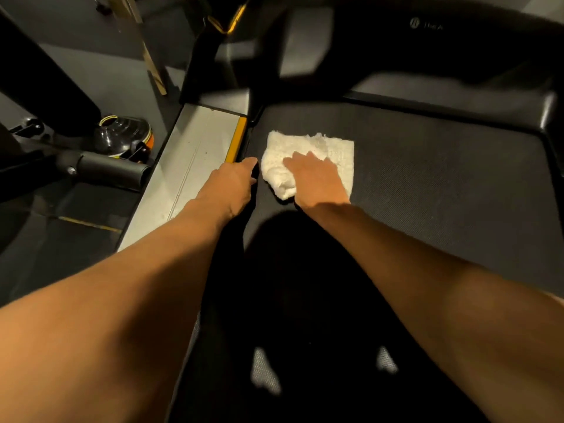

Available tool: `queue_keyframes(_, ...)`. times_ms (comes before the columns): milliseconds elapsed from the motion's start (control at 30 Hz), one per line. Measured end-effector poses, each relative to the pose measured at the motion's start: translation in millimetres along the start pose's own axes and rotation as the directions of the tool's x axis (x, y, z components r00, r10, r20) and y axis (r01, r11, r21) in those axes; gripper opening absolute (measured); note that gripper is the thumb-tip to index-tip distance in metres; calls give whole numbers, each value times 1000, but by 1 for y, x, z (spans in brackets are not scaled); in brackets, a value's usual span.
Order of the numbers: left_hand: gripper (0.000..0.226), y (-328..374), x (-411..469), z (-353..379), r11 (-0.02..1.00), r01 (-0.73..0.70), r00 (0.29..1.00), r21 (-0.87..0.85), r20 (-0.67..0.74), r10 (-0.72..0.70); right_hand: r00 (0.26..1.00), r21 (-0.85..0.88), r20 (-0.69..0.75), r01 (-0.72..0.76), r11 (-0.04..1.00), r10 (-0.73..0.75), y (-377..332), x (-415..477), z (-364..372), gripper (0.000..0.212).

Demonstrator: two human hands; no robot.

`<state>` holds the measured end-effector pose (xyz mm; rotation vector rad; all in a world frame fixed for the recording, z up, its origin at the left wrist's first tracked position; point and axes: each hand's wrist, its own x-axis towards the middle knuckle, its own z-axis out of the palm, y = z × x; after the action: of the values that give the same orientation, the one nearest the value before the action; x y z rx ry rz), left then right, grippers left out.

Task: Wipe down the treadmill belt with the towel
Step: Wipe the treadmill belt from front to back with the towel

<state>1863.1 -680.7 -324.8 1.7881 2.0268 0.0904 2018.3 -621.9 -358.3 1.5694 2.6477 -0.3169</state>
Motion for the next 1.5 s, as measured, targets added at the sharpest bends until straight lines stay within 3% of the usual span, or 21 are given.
queue_keyframes(133, 32, 3, -5, -1, 1000, -3, 1000, 20, -7, 3, 975, 4, 45, 216, 976, -216, -27, -34, 23, 50)
queue_keyframes(233, 25, 1, -11, 1, 999, -36, 999, 38, 0, 36, 934, 143, 62, 340, 929, -351, -29, -44, 24, 42)
queue_keyframes(300, 26, 0, -13, 4, 997, -60, 998, 37, 2, 60, 961, 43, 114, 248, 968, -251, -15, -34, 11, 52)
queue_keyframes(367, 29, 1, -12, 6, 998, -61, 998, 31, -4, 61, 998, -103, -11, 65, 993, -66, 2, -22, -3, 52)
queue_keyframes(433, 30, 1, -10, 7, 998, -65, 997, 25, -28, 65, 997, -103, -78, -31, 994, 23, 16, -13, -12, 56)
queue_keyframes(533, 28, 2, -10, 5, 998, -51, 996, -22, -75, 49, 1000, -90, -21, -9, 996, 7, -3, -15, -8, 62)
queue_keyframes(633, 29, 5, -11, 4, 998, -43, 993, -43, -108, 38, 992, -97, -24, 123, 988, -126, -27, -34, 1, 53)
queue_keyframes(767, 34, 11, -9, 10, 998, 34, 999, -51, -37, -36, 974, -141, 16, 227, 964, -227, -23, -28, -11, 41)
queue_keyframes(933, 34, 10, -10, 18, 990, 47, 991, -136, -121, -63, 1000, -60, 13, -8, 998, 8, -15, -26, -9, 53)
queue_keyframes(1033, 30, 12, -11, 20, 992, 77, 996, -95, -40, -82, 996, 127, -78, 62, 990, -52, -38, -65, 9, 33)
queue_keyframes(1133, 49, 9, -16, 22, 999, 42, 995, 16, 89, -43, 979, 71, -144, 153, 986, -141, -48, -86, 19, 22)
queue_keyframes(1200, 51, 4, -19, 23, 1000, 13, 999, -14, 46, -13, 992, 129, -40, 127, 983, -123, -35, -69, 11, 30)
queue_keyframes(1267, 48, 0, -21, 23, 999, -26, 999, -40, -34, 25, 999, 6, -1, 52, 999, -52, -19, -40, 6, 43)
queue_keyframes(1367, 33, 5, -23, 25, 996, -90, 992, -30, -92, 87, 997, -47, -35, -71, 996, 70, -8, -28, 1, 52)
queue_keyframes(1500, 37, 15, -24, 26, 997, -42, 991, -69, -126, 33, 997, 69, -58, 46, 997, -42, -27, -75, 13, 46)
